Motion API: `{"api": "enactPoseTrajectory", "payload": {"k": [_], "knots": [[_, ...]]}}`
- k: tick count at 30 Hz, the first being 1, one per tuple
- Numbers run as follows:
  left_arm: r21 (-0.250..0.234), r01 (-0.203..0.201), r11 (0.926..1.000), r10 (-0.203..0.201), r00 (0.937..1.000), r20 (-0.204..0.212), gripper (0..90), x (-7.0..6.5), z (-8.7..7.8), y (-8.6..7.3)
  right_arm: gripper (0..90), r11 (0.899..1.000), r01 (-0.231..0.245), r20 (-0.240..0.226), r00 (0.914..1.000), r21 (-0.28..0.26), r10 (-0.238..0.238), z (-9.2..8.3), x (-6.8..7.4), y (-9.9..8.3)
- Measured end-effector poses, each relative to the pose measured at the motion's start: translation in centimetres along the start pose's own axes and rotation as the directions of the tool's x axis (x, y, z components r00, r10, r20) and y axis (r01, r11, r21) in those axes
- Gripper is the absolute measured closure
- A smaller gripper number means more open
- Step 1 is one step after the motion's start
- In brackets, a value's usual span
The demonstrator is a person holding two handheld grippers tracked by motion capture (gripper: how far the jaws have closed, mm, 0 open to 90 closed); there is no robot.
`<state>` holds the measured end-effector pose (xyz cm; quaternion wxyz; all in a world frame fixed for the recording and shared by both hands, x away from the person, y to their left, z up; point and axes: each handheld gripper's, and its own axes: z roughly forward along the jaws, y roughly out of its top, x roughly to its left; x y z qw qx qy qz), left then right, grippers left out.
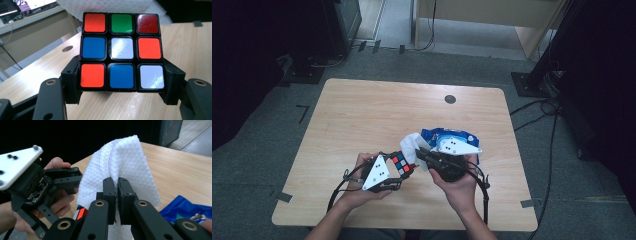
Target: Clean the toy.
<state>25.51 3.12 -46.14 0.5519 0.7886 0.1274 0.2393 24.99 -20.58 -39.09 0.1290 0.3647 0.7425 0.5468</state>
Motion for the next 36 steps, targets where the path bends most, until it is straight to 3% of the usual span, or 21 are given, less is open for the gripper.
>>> {"api": "enactPoseTrajectory", "payload": {"k": [6, 11, 15, 19, 26, 29, 36], "knots": [[-0.020, 0.027, 0.9994, -0.027, 0.9996, -0.009, 34.1, 0.3, -0.3, 0.2, 87.0, 1.000, -0.020, -0.002, 0.9998, 0.008, 0.020, 0.7, -0.3, -0.6], [-0.027, 0.039, 0.9989, -0.040, 0.9990, -0.020, 34.1, 0.8, -0.7, 0.2, 86.9, 0.999, -0.013, 0.036, 0.9993, 0.039, 0.011, 1.3, -0.9, -1.2], [-0.035, 0.045, 0.9984, -0.046, 0.9987, -0.022, 34.1, 0.9, -0.8, 0.2, 86.8, 0.997, -0.040, 0.053, 0.9979, 0.060, 0.037, 1.6, -1.7, -1.7], [-0.029, 0.046, 0.9985, -0.047, 0.9986, -0.023, 34.0, 0.9, -0.7, 0.1, 86.7, 0.998, -0.043, 0.042, 0.9983, 0.053, 0.040, 1.4, -1.5, -1.6], [-0.028, 0.048, 0.9985, -0.048, 0.9986, -0.021, 34.1, 0.9, -0.7, 0.1, 86.6, 1.000, -0.015, -0.017, 0.9997, 0.013, 0.016, 0.7, 0.3, -0.4], [-0.030, 0.043, 0.9986, -0.044, 0.9988, -0.023, 34.1, 0.8, -0.7, 0.2, 86.5, 1.000, -0.017, -0.018, 0.9997, 0.017, 0.017, 0.7, 0.1, -0.5], [-0.035, 0.043, 0.9985, -0.044, 0.9987, -0.026, 34.1, 0.9, -0.8, 0.3, 86.5, 0.997, -0.038, 0.048, 0.9983, 0.067, 0.035, 1.8, -1.8, -2.0]]}}
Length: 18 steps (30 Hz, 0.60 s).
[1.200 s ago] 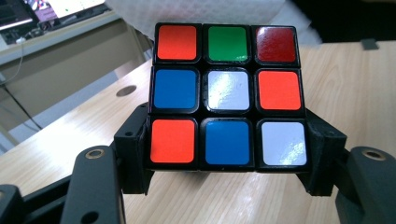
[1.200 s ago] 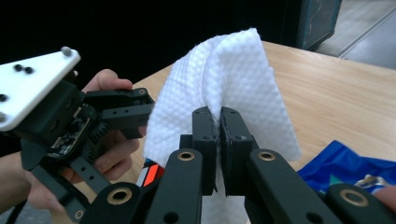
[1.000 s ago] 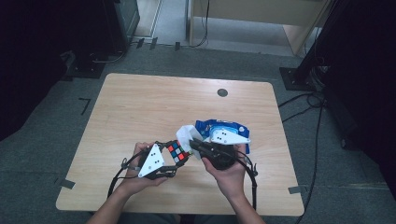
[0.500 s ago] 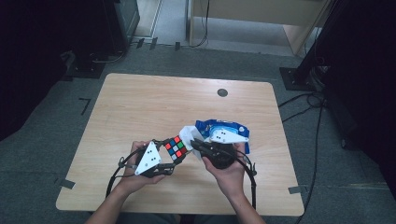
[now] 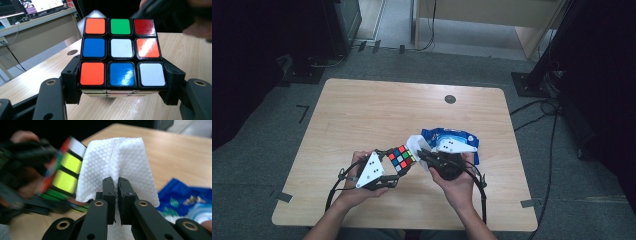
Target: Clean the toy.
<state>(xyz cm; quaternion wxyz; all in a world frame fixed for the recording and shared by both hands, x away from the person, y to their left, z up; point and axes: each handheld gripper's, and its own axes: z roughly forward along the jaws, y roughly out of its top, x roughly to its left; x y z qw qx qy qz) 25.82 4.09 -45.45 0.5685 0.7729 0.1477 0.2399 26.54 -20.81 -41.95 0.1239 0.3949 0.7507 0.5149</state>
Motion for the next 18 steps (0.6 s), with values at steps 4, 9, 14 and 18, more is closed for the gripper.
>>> {"api": "enactPoseTrajectory", "payload": {"k": [4, 9, 14, 18], "knots": [[-0.006, -0.001, 1.0000, 0.001, 1.0000, 0.000, 34.0, 0.1, -0.1, 0.1, 86.4, 0.997, -0.012, 0.029, 0.9995, 0.074, 0.010, 1.5, -1.2, -1.3], [-0.009, 0.008, 0.9999, -0.008, 0.9998, -0.019, 34.1, 0.5, -0.3, 0.0, 86.2, 0.995, -0.041, 0.058, 0.9977, 0.088, 0.036, 1.5, -2.2, -1.6], [-0.023, 0.019, 0.9996, -0.021, 0.9984, -0.053, 34.0, 1.2, -0.9, 0.1, 82.9, 0.979, -0.078, 0.044, 0.9966, 0.190, 0.071, 1.7, -2.9, -1.5], [-0.027, 0.023, 0.9994, -0.025, 0.9965, -0.080, 34.1, 1.6, -1.2, 0.2, 67.5, 0.964, -0.068, -0.002, 0.9975, 0.256, 0.071, 2.2, -2.6, -1.6]]}}
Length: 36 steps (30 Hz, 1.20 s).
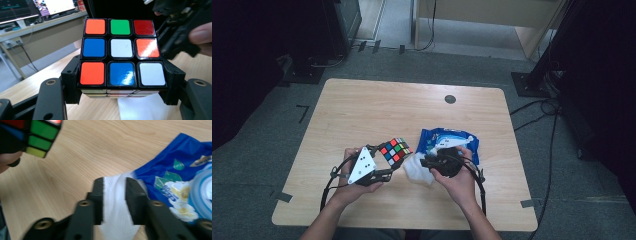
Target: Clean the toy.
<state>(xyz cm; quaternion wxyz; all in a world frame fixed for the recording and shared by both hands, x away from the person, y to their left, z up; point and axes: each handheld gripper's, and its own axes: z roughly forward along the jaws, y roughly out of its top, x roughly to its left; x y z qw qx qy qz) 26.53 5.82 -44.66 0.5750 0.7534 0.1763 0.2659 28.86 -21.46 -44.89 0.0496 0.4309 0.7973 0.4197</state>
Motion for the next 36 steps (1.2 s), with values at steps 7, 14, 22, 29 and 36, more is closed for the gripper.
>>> {"api": "enactPoseTrajectory", "payload": {"k": [7, 14, 22, 29, 36], "knots": [[0.014, 0.013, 0.9998, -0.013, 0.9990, -0.043, 34.1, 0.1, 0.3, -0.5, 40.4, 0.987, -0.110, -0.124, 0.9878, -0.119, 0.095, -1.8, 1.2, 1.1], [0.005, 0.003, 1.0000, -0.003, 0.9974, -0.072, 34.0, -1.2, 1.1, -0.4, 25.5, 0.897, -0.383, -0.322, 0.8964, -0.219, 0.304, -2.0, 1.9, 0.9], [-0.005, 0.027, 0.9996, -0.028, 0.9954, -0.092, 34.0, -2.9, 2.0, -0.1, 28.7, 0.837, -0.485, -0.376, 0.8466, -0.253, 0.376, -0.8, 2.1, 0.0], [-0.013, 0.047, 0.9988, -0.048, 0.9942, -0.096, 33.9, -3.6, 2.2, -0.1, 31.6, 0.809, -0.529, -0.401, 0.8201, -0.258, 0.408, -0.3, 2.0, -0.5], [-0.008, 0.061, 0.9981, -0.061, 0.9944, -0.087, 33.5, -3.6, 2.4, -0.2, 34.4, 0.815, -0.535, -0.416, 0.8082, -0.223, 0.417, -0.3, 1.5, -0.4]]}}
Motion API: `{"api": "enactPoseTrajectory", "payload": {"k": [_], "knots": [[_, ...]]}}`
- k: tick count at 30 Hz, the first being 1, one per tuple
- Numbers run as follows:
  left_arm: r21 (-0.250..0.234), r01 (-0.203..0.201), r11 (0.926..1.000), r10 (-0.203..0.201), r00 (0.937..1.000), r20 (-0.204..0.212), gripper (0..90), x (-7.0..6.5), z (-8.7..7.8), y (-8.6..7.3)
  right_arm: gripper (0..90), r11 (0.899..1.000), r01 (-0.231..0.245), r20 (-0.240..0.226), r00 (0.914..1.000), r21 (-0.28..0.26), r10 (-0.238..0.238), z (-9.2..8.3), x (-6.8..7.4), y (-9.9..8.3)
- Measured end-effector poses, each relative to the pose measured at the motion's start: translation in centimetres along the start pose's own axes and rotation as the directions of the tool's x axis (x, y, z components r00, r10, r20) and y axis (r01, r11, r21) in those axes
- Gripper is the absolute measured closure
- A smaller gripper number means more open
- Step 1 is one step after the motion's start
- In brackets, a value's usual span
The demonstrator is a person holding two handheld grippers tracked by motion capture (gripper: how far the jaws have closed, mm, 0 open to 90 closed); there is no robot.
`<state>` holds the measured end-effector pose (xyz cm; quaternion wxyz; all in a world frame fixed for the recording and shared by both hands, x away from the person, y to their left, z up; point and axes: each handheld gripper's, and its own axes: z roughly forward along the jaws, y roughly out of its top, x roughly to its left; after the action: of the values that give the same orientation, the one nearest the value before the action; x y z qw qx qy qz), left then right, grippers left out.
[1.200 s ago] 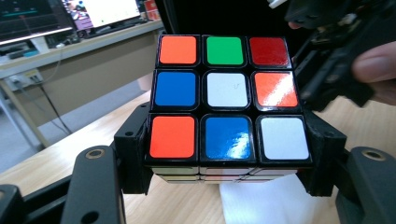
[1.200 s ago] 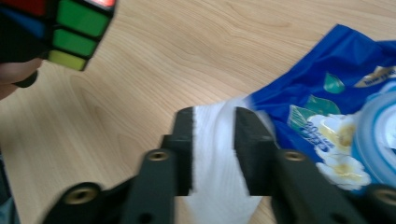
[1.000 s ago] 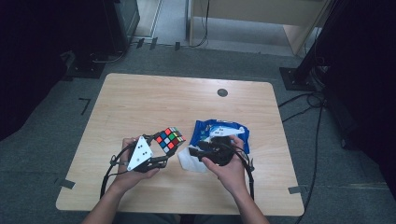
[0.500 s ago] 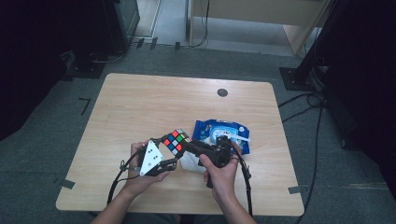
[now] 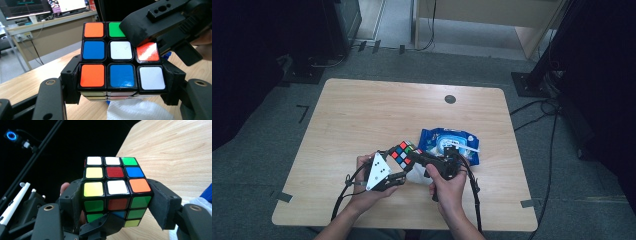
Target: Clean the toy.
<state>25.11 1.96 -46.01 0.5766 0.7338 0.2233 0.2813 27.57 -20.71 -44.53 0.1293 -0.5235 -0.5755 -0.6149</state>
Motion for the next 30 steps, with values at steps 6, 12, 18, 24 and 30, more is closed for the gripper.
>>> {"api": "enactPoseTrajectory", "payload": {"k": [6, 12, 18, 24, 30], "knots": [[-0.009, -0.038, 0.9992, 0.039, 0.9969, 0.069, 30.9, 0.4, -0.3, 0.1, 34.5, 0.999, 0.045, 0.037, 0.9982, 0.030, -0.046, -0.6, 0.0, 0.9], [0.049, -0.134, 0.9897, 0.127, 0.9837, 0.127, 19.5, 0.6, -0.4, -0.4, 34.5, 0.983, 0.106, 0.058, 0.9916, 0.150, -0.115, -1.8, 0.2, 3.1], [0.071, -0.213, 0.9746, 0.199, 0.9664, 0.163, 17.8, -0.2, -0.2, -0.5, 34.4, 0.932, 0.146, 0.076, 0.9806, 0.332, -0.180, -2.2, 0.5, 4.1], [0.088, -0.324, 0.9420, 0.306, 0.9363, 0.173, 17.1, -1.2, 0.0, -0.8, 34.4, 0.892, 0.142, 0.069, 0.9795, 0.429, -0.189, -1.6, 0.4, 3.8], [0.098, -0.425, 0.8999, 0.402, 0.8956, 0.191, 16.1, -2.3, 0.1, -0.9, 34.4, 0.847, 0.155, 0.091, 0.9685, 0.509, -0.232, -0.9, 0.7, 3.3]]}}
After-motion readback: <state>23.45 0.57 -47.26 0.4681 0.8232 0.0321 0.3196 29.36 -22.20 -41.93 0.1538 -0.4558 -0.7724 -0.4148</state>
